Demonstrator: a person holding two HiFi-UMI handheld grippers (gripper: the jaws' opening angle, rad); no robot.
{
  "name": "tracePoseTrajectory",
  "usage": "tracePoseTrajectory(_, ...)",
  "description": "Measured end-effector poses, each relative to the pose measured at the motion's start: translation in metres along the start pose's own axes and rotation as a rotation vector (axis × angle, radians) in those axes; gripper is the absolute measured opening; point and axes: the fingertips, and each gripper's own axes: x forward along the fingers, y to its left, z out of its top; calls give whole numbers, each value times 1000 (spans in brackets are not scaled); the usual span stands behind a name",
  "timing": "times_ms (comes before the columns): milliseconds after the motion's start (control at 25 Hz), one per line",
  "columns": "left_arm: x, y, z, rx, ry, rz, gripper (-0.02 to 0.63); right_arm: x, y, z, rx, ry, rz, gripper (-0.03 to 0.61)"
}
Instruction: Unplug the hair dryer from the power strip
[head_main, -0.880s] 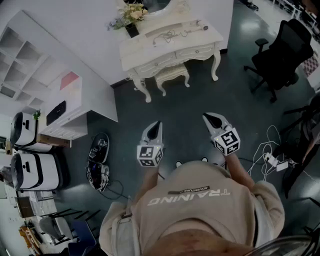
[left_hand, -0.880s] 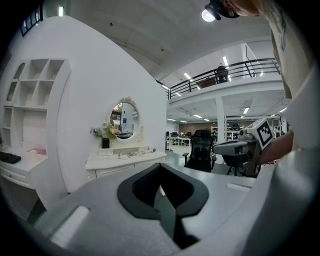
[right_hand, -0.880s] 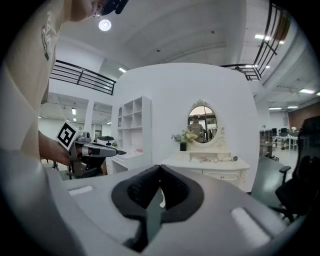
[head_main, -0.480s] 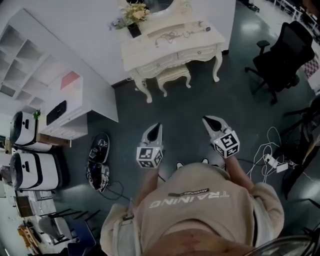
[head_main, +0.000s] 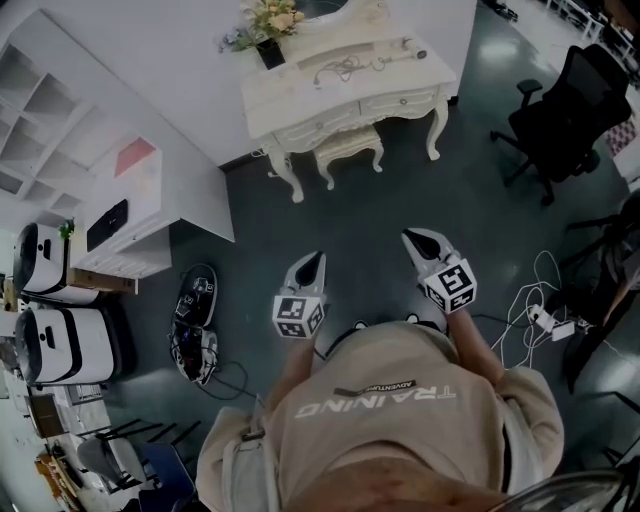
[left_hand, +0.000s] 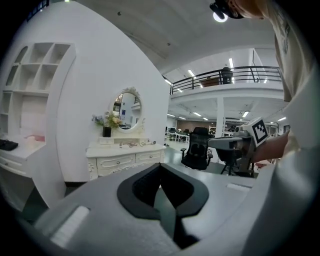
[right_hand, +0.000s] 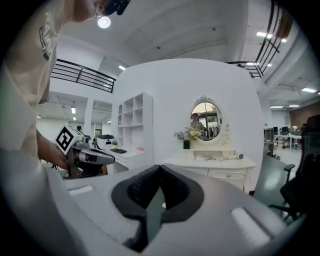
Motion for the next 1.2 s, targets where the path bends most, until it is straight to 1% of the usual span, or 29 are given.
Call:
tracePoseTrajectory(160,8,20,3,11,0,-37,6,11,-1,0,12,5,-52,3)
tracePoseTrajectory(240,13,28,8,31,-8,-55,6,13,-2,-4,18,20,-73,3)
tracePoseTrajectory(360,21,39,5,67,6,-75,6,21,-6,-12,34,38,-95,3)
tracePoseTrajectory(480,28,47,-8,37,40,-80,6,34,-9,-20,54,57,-96,3)
tracePoseTrajectory(600,41,54,-18,-13,71,-61,6,49,-21,-25,66,78,-75,3)
tracePoseTrajectory(680,60,57,-17,-19,77,-56,6,63,-38,-25,63,71,-56,3)
tracePoseTrajectory(840,110,57,5,34,55,-43,6,95,-83,-26,66,47,-17,3)
tracePoseTrajectory(1040,160,58,42,40,23,-5,6,128,-139,-7,48,17,49,3)
tracePoseTrajectory(1200,204,65,56,26,27,34,6,152,-180,-6,47,25,104,3)
